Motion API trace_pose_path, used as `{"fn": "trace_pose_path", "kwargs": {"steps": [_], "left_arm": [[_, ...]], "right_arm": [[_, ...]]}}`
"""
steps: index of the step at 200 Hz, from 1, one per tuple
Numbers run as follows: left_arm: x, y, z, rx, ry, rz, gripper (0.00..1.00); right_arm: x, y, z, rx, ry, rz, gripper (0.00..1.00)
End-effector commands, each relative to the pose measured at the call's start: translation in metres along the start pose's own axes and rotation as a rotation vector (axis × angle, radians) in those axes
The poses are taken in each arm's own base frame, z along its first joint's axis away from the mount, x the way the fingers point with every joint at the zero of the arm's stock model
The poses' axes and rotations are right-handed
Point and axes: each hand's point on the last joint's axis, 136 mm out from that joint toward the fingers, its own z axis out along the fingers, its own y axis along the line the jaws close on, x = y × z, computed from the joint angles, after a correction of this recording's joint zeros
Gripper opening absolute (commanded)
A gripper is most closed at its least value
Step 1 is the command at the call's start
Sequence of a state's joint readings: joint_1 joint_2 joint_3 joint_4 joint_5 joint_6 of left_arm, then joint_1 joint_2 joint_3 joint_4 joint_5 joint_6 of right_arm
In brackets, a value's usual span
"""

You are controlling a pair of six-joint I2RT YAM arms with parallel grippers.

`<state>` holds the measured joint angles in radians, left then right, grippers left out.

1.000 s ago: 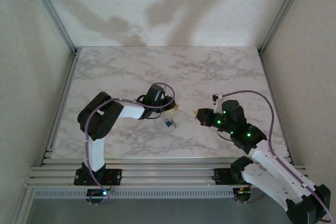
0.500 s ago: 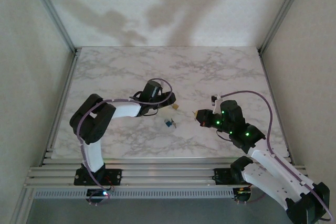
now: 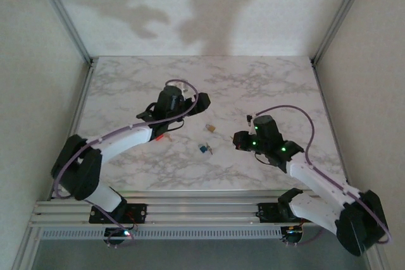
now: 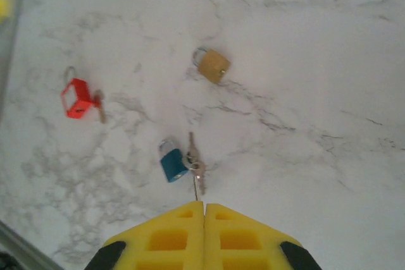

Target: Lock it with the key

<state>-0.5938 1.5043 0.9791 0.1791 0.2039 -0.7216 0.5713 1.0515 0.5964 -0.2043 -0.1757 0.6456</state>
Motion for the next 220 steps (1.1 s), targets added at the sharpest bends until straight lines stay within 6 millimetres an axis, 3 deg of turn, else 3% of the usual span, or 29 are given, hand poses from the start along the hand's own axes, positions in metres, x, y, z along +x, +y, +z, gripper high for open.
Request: {"fn": "trace_pose_path", "kwargs": {"steps": [1, 55, 98, 160, 220], "left_arm": [[-0.003, 0.014, -0.024, -0.054, -0.040, 0.003, 0.91], [0.008, 0.029, -0.066, -0.070, -0.084, -0.024, 0.99], [0.019, 0.046, -0.093, -0.091, -0.104, -0.029, 0.99], [0.027, 0.057, -0.118, -0.102, -0.129, -0.037, 0.99], [0.032, 0.068, -0.130, -0.129, -0.139, -0.037, 1.00]], "right_arm": [[-0.027, 0.012, 0.013, -0.012, -0.044, -0.021, 0.00], [-0.048, 0.004, 0.071, 0.088, 0.029, -0.012, 0.00], [-0.051, -0.007, 0.110, 0.157, 0.091, -0.016, 0.00], [-0.043, -0.034, 0.136, 0.236, 0.135, -0.014, 0.00], [-0.041, -0.039, 0.142, 0.237, 0.148, -0.003, 0.00]]}}
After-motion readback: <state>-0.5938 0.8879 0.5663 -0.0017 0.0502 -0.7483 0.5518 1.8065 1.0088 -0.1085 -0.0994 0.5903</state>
